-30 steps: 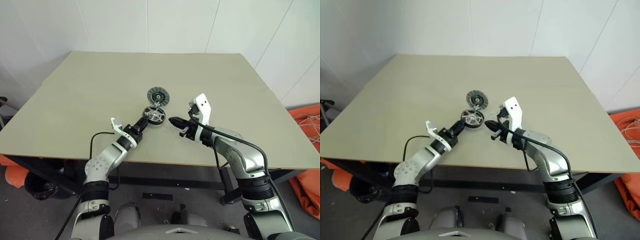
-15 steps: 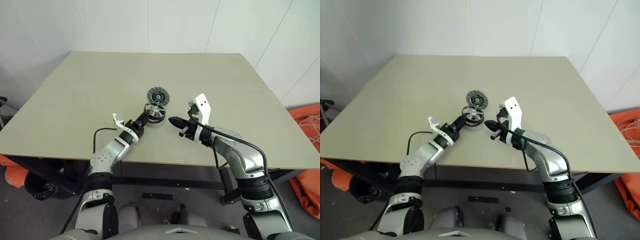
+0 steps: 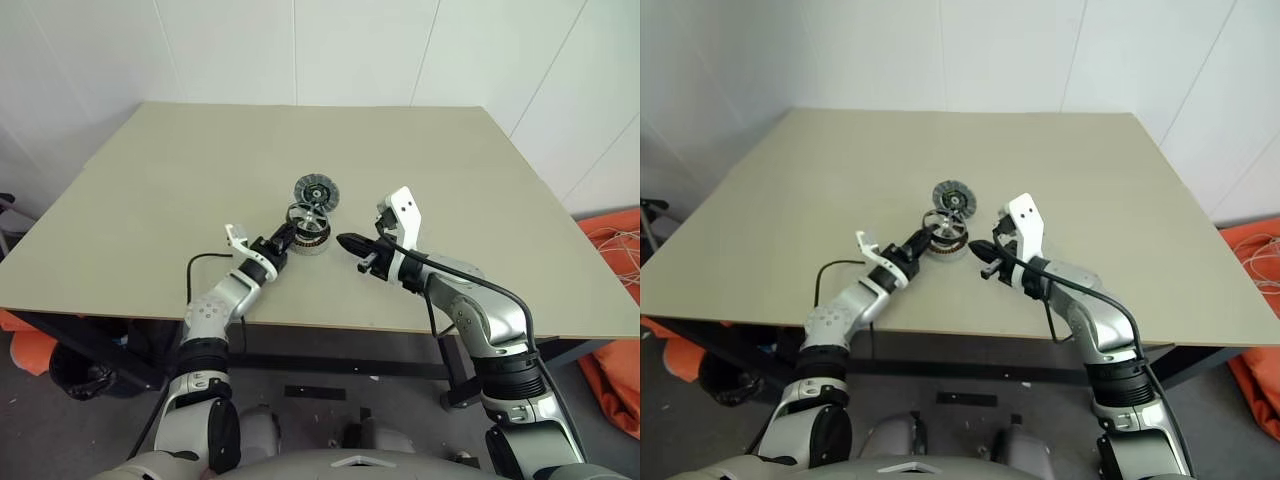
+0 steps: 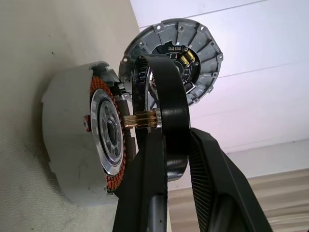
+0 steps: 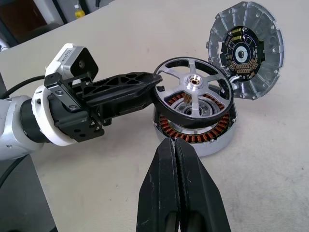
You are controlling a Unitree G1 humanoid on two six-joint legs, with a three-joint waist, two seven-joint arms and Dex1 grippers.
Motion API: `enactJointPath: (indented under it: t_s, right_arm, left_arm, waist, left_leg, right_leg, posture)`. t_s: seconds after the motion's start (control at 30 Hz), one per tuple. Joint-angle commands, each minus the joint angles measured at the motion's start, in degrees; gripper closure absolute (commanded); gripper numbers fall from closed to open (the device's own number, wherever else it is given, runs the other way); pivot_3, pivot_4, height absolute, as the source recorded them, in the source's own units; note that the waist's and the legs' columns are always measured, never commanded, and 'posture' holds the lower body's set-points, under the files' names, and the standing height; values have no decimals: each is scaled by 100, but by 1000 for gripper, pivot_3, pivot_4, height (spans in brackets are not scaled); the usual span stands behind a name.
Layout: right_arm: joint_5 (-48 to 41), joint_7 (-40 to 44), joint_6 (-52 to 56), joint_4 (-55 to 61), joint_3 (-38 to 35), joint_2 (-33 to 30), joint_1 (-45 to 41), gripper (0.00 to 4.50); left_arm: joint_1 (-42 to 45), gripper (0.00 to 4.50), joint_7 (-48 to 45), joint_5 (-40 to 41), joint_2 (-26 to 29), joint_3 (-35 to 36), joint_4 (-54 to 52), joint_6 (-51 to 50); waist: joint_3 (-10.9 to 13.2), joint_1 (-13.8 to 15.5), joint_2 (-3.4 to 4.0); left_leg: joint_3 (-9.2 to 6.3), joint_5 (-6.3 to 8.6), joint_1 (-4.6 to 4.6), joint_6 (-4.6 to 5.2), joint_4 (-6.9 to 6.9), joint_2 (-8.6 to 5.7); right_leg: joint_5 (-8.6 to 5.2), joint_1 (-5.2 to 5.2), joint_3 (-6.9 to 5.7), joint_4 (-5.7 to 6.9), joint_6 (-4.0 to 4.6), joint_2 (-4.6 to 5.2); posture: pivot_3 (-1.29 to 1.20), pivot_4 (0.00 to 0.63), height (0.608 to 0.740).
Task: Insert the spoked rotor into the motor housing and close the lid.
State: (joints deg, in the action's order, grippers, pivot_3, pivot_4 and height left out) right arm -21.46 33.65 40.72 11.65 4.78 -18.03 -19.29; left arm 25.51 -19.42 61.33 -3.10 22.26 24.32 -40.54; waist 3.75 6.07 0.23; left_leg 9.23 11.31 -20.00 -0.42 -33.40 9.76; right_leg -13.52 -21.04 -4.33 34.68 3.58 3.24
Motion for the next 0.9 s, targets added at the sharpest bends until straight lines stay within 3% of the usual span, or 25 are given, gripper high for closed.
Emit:
enactJointPath:
  t_s: [0.03, 0.43, 0.9]
  right_arm:
    - [-75, 3, -73, 207, -22, 14, -147, 4500]
    - [-58, -6, -99, 188, -25, 19, -161, 4500]
    - [-55, 8, -114, 155, -14, 25, -161, 4500]
  left_arm:
    - [155, 3795, 7, -27, -33, 39, -127, 9]
    - [138, 27, 58, -95, -155, 2, -197, -94]
    - [-228, 27, 648, 26, -322, -133, -1630, -342]
  waist:
    - [0, 3, 0]
    - [0, 29, 0]
    - [0, 100, 0]
  left_leg:
    - [0, 0, 0, 0, 0, 0]
    - [0, 1, 4, 2, -1, -1]
    - [1, 1, -5, 2, 1, 0]
  right_leg:
    - [0, 0, 0, 0, 0, 0]
    - [-10, 8, 0, 0, -18, 2]
    - [4, -5, 0, -1, 9, 2]
  posture:
    - [0, 0, 740]
    - [0, 0, 740]
    - [0, 0, 740]
